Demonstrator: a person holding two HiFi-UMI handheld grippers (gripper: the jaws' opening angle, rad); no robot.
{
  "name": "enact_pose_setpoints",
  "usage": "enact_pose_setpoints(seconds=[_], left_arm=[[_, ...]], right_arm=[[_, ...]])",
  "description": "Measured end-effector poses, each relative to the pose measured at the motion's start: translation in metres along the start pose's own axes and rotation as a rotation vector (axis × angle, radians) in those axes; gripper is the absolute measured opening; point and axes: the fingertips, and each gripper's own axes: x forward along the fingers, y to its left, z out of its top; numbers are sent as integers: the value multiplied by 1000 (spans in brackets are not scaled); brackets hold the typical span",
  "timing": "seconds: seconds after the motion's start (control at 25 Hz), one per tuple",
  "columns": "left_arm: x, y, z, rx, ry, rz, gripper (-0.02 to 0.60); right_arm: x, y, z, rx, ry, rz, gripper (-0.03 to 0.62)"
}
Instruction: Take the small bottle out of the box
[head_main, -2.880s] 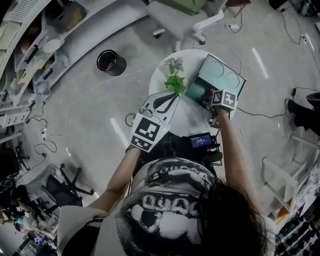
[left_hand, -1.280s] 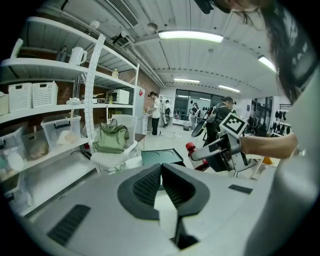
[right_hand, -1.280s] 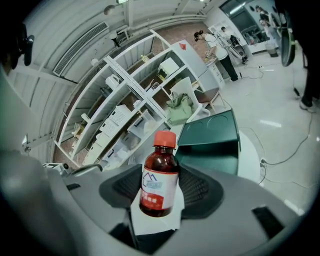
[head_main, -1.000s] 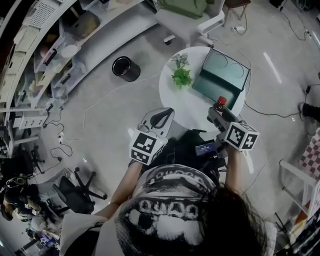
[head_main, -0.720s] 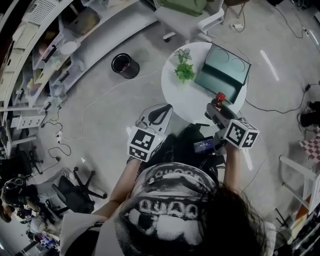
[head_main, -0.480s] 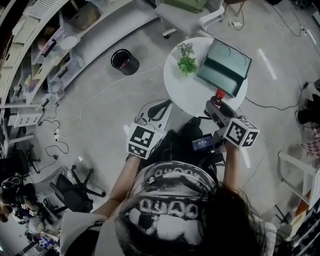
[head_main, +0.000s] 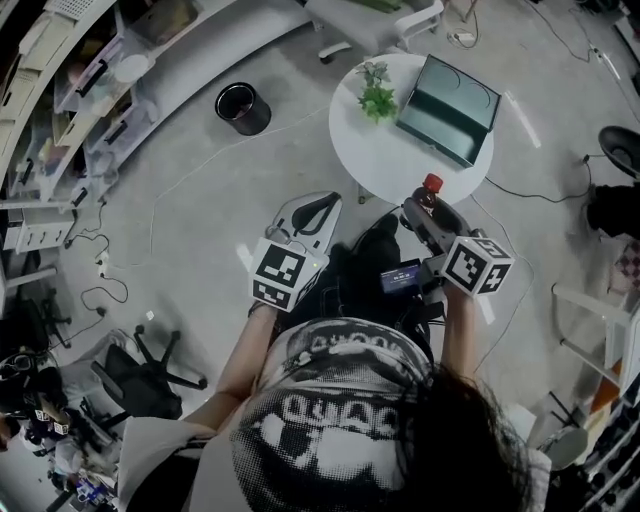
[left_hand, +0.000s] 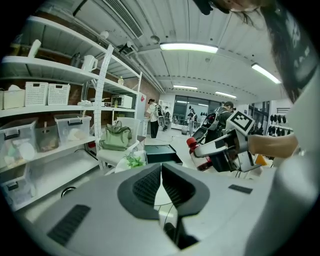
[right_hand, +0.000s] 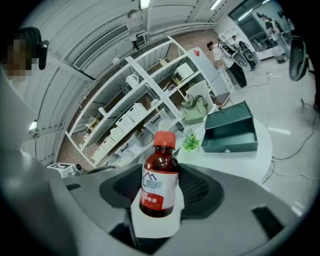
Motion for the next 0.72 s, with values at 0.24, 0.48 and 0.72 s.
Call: enact_pose_setpoints(seconds=[0.24, 0.48, 0.72], left_arm=[[-8, -11, -2, 16, -14, -39, 17], [-14, -25, -6, 25, -21, -71, 17], [-16, -38, -9, 31, -32, -89, 17]], right_arm=[[-13, 5, -20, 4, -8, -30, 230], [-22, 6, -34, 8, -13, -40, 229], [-31, 7, -40, 5, -14, -34, 229]])
